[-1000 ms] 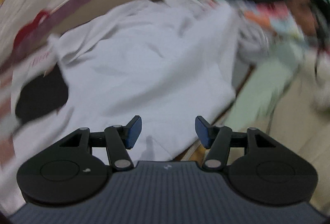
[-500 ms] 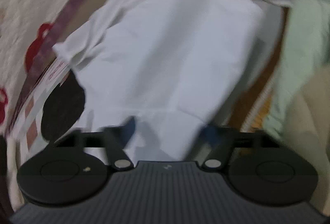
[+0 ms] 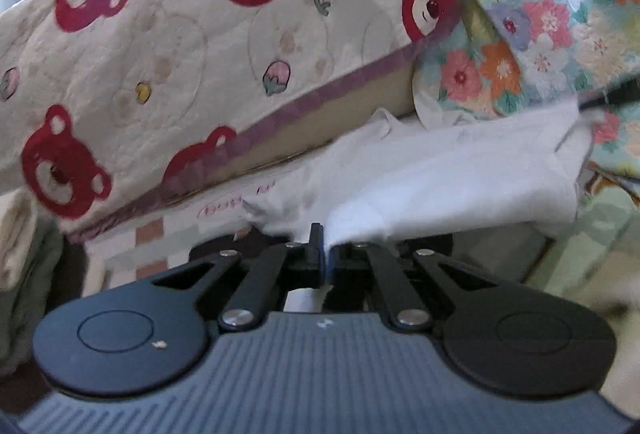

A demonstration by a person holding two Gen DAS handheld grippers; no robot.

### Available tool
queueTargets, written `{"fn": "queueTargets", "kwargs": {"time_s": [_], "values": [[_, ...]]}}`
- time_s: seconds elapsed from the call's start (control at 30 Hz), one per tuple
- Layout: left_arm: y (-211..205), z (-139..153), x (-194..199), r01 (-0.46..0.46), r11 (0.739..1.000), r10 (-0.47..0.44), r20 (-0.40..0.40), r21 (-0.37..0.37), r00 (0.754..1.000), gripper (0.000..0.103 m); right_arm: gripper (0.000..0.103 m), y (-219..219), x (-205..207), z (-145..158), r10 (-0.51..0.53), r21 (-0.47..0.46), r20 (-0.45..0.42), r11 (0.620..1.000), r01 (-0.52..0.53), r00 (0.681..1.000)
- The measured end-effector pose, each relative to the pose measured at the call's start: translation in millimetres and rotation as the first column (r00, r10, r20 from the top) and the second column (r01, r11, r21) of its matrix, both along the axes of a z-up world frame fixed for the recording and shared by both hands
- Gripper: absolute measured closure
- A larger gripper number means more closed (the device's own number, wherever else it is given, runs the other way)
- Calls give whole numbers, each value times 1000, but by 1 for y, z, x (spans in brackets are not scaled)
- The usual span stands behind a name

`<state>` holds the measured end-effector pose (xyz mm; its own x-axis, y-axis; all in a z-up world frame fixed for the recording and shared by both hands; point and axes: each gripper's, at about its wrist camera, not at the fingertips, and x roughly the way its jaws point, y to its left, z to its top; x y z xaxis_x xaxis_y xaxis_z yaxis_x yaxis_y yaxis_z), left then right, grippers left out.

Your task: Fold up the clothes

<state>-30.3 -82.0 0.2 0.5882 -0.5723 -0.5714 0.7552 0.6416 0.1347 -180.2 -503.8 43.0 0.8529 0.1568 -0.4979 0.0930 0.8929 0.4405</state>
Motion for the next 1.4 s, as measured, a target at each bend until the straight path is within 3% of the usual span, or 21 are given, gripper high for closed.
{"fn": "queueTargets", "kwargs": {"time_s": [0.07, 0.2, 0.3, 0.37, 0.47, 0.57, 0.67, 0.73, 0.87, 1.23, 1.4], "values": [[7, -9, -5, -11, 1000, 12, -23, 22, 1000, 101, 92, 12, -17, -35, -4, 18, -114, 1000, 6, 993], [20, -27, -16, -33, 997, 37, -68, 66, 997, 101, 92, 16, -32, -89, -54, 127, -226, 988, 84, 973], [29, -37, -23, -49, 995, 58, -91, 90, 994, 101, 92, 16, -28, -64, -42, 104, -149, 993, 58, 988], [31, -17, -25, -60, 996, 63, -40, 66, 997, 101, 92, 22, -26, -35, -8, 41, -94, 999, 12, 996], [36, -10, -38, -48, 996, 52, -61, 71, 997, 101, 92, 27, -31, -14, 10, 7, -74, 1000, -10, 997], [37, -35, -47, -17, 990, 36, -135, 139, 990, 101, 92, 29, -39, -29, 11, -8, -143, 1000, -12, 990], [33, -78, -48, 6, 974, 44, -216, 224, 976, 101, 92, 30, -37, -69, 2, 43, -283, 999, 10, 959], [35, -92, -46, -9, 972, 72, -257, 235, 964, 101, 92, 29, -36, -84, -2, 80, -322, 996, 30, 947], [38, -88, -48, -5, 978, 61, -264, 208, 963, 101, 92, 32, -37, -83, 39, 54, -354, 998, -22, 934], [42, -94, -48, -5, 975, 66, -268, 223, 961, 99, 92, 42, -37, -96, 67, 6, -450, 997, -72, 890], [42, -95, -45, -12, 976, 75, -281, 218, 957, 99, 92, 44, -34, -100, 86, -28, -507, 993, -116, 858]]}}
